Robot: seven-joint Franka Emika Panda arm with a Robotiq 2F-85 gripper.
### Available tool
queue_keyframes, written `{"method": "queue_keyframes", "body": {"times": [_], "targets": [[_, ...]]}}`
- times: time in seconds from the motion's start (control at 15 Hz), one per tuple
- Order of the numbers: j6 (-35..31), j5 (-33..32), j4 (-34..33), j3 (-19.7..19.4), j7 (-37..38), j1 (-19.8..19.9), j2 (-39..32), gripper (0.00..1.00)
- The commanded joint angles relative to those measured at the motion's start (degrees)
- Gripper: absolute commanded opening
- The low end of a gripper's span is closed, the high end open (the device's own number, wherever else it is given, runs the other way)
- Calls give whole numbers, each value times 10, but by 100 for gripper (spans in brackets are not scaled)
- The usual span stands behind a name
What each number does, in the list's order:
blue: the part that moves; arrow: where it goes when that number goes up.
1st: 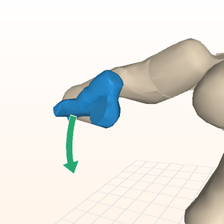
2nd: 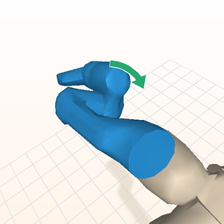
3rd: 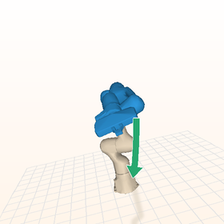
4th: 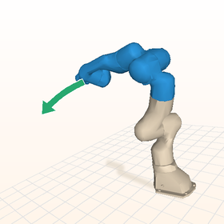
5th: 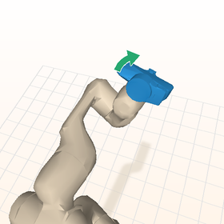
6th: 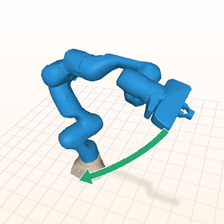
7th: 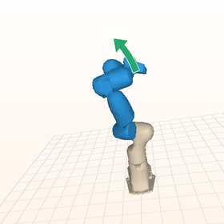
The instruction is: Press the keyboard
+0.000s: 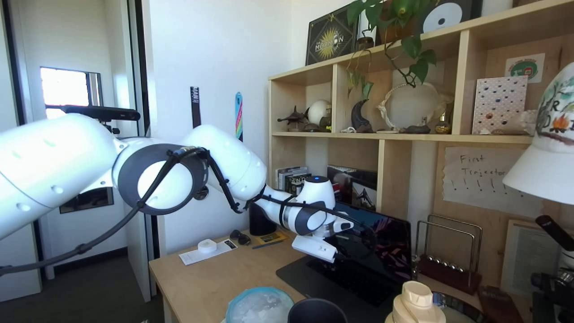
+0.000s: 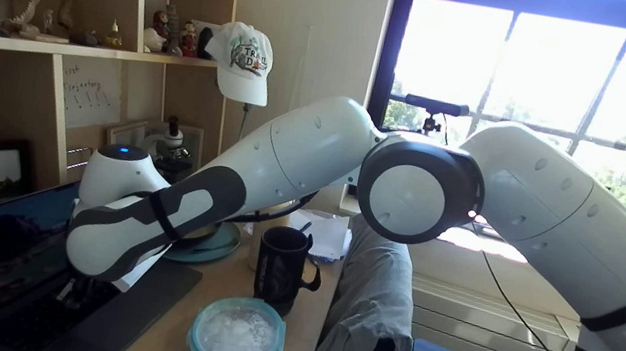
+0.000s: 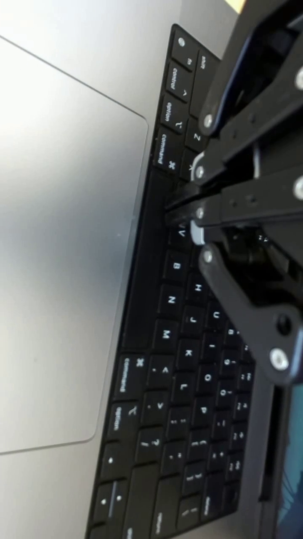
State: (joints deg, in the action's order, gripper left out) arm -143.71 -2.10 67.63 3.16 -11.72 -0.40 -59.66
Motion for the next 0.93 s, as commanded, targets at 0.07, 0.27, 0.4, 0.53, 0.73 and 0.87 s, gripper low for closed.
{"method": "queue_keyframes", "body": {"times": [0.07, 0.27, 0.4, 0.53, 0.73, 0.87], "targets": [[27, -2, -25, -8, 25, -7, -19, 7], [23, -1, -22, -7, 31, -7, -21, 7], [19, -1, -22, -9, 34, -7, -20, 7], [16, -1, -21, -10, 42, -8, -13, 7], [19, -4, -22, -15, 53, -10, -1, 7], [19, -4, -26, -15, 52, -10, 1, 7]]}}
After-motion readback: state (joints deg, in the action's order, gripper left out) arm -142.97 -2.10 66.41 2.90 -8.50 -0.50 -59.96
